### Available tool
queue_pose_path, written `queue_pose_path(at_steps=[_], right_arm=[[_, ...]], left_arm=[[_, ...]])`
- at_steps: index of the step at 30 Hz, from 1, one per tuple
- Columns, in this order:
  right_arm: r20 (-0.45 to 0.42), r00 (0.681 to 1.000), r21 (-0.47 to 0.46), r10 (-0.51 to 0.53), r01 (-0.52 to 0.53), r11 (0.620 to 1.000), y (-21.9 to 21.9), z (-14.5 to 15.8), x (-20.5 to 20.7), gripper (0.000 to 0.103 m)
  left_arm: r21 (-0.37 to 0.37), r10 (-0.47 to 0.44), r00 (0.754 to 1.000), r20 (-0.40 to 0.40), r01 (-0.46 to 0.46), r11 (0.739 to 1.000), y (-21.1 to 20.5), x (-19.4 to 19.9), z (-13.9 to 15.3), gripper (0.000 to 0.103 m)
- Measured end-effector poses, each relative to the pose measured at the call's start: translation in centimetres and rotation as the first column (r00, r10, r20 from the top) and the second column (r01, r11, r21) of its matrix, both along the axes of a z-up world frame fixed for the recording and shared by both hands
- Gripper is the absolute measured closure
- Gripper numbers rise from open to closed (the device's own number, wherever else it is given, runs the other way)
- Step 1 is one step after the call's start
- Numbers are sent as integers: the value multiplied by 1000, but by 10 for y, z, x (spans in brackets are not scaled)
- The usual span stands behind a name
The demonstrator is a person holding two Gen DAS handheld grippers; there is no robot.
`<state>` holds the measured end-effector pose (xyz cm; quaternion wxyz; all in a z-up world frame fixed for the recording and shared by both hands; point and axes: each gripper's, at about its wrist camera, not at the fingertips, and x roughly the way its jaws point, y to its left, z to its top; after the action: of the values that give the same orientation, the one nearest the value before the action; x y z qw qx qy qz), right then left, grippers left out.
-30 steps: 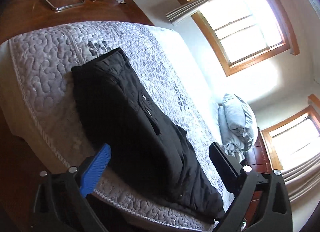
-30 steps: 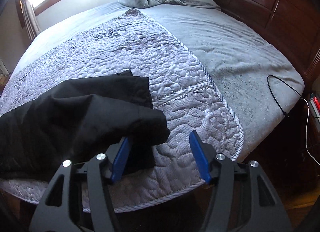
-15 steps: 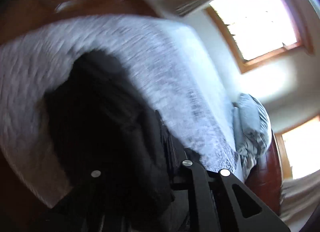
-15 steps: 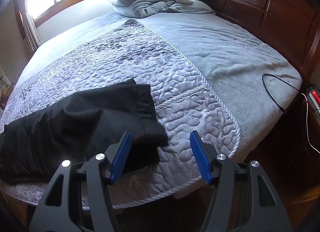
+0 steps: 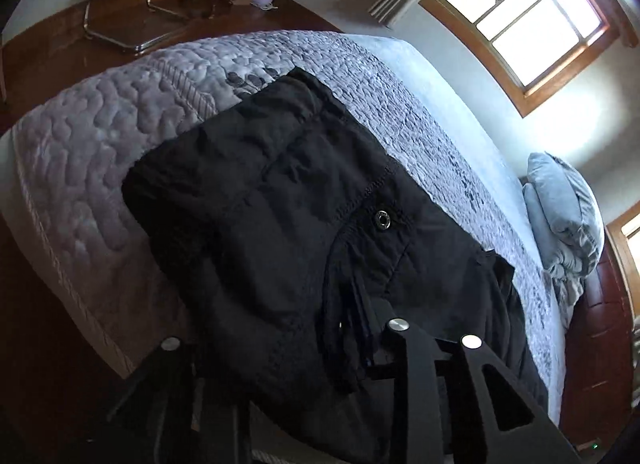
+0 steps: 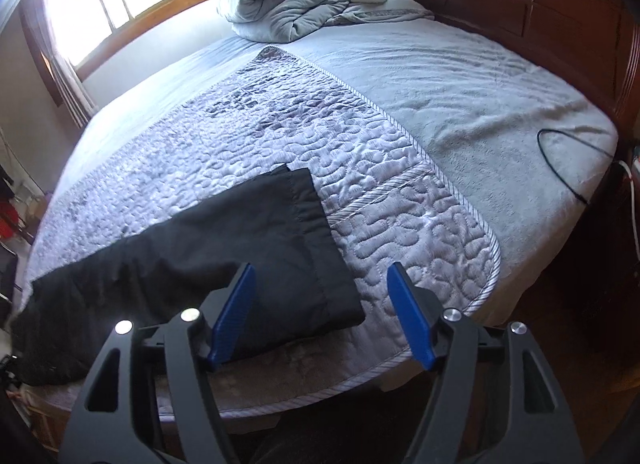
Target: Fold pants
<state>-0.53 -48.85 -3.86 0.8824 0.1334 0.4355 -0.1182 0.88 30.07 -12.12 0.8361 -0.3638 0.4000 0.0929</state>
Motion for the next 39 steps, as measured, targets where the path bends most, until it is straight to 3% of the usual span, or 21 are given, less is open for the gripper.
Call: queue_pose_path(at_steps=[3,6,9,15,16,20,23,26,28,31,33,35,37,39], right_arm=[[16,1000,72,4,-5,997,-4,6,-9,33],[-10,1000,184,-7,9,983,-8,-3,-17,33],[-63,998,324,-29,48,945,-10,-29,-19,33],[-122,991,460,-58,108,881,-8,-68,-9,47],[-126,990,467,-63,115,876,-8,-71,-5,52],[-98,994,452,-46,86,888,-5,-65,11,90],[-97,995,393,-12,50,918,5,-52,27,96],[-43,999,370,32,-14,929,16,-30,42,97],[38,995,361,87,-95,928,26,-5,53,97],[232,959,357,162,-238,903,34,31,52,97],[261,950,344,174,-260,902,31,37,49,97],[196,969,334,151,-210,919,19,24,45,97],[39,993,329,107,-114,937,3,-11,43,97],[-78,993,321,89,-59,945,-4,-43,40,96]], left_arm=[[22,23,1000,-15,-23,999,-11,-10,14,26],[31,32,999,-16,-32,999,-27,-28,29,14],[-28,49,999,13,-49,998,-46,-46,38,11],[-111,-3,1000,9,4,994,-93,-53,32,11],[-122,-14,1000,4,14,992,-98,-51,29,11],[-131,-20,998,-59,13,991,-107,-25,10,11],[-127,-14,998,-63,6,992,-109,-13,6,12],[-92,-18,998,-53,13,996,-112,-5,10,12],[-64,-25,999,-47,22,998,-116,-1,16,12],[-38,-33,999,-36,32,999,-118,7,24,12],[-17,-45,998,-32,45,999,-121,9,28,12],[3,-64,997,-34,64,998,-127,16,34,12],[22,-87,995,-46,89,996,-135,20,34,12],[26,-97,993,-60,99,995,-139,23,34,12]])
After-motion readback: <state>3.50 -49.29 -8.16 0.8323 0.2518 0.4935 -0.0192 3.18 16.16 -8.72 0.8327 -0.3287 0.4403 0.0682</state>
